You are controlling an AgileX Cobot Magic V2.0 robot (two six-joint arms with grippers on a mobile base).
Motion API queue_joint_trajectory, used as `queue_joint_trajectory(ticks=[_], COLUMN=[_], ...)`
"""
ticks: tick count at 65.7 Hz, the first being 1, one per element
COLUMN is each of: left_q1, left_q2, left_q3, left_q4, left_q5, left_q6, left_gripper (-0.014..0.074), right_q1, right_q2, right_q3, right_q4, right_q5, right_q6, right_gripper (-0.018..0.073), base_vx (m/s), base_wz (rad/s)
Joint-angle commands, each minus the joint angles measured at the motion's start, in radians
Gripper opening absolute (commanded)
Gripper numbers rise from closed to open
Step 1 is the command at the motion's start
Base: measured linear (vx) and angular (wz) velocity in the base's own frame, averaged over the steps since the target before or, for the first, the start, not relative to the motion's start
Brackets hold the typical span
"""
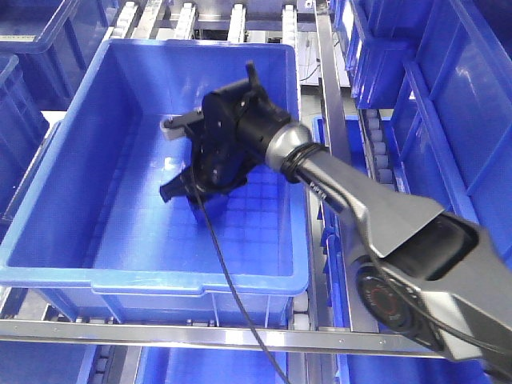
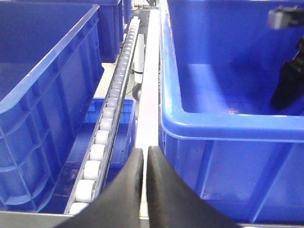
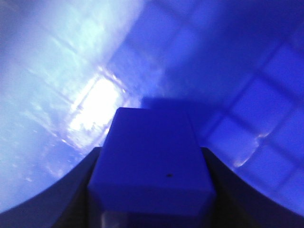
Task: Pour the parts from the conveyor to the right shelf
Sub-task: 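Lower the right gripper with the block into the blue bin, then open the right gripper to release the block in the bin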
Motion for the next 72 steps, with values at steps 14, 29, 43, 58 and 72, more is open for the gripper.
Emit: queue_joint_trajectory(ticks=[14, 29, 43, 58, 72], left_q1=[-0.005, -0.005, -0.005, -0.005, -0.005], left_q2=[-0.011, -0.011, -0.011, -0.011, -0.011], left_q3=[-0.019, -0.019, -0.019, -0.019, -0.019], left_q4=[-0.008, -0.008, -0.008, -0.008, -0.008], left_q5=[-0.079, -0.079, -0.079, -0.079, -0.079], left_q6=[-0.008, -0.008, -0.008, -0.008, -0.008], left_gripper=[-0.0006, -0.0006, -0.0006, -0.0006, -0.0006], right_q1=[-0.009, -0.02, -0.02, -0.016, 0.007], right_q2=[-0.055, -0.055, -0.055, -0.091, -0.168], right_q3=[-0.036, -0.036, -0.036, -0.036, -0.036], right_q4=[-0.006, 0.013, 0.012, 0.013, -0.035], right_q5=[-0.014, 0.0, -0.02, -0.029, -0.11], right_q6=[0.003, 0.004, 0.004, 0.005, 0.01], right_gripper=[0.0027, 0.0293, 0.0617, 0.0604, 0.0501], base_vx=[0.0, 0.0, 0.0, 0.0, 0.0], base_wz=[0.0, 0.0, 0.0, 0.0, 0.0])
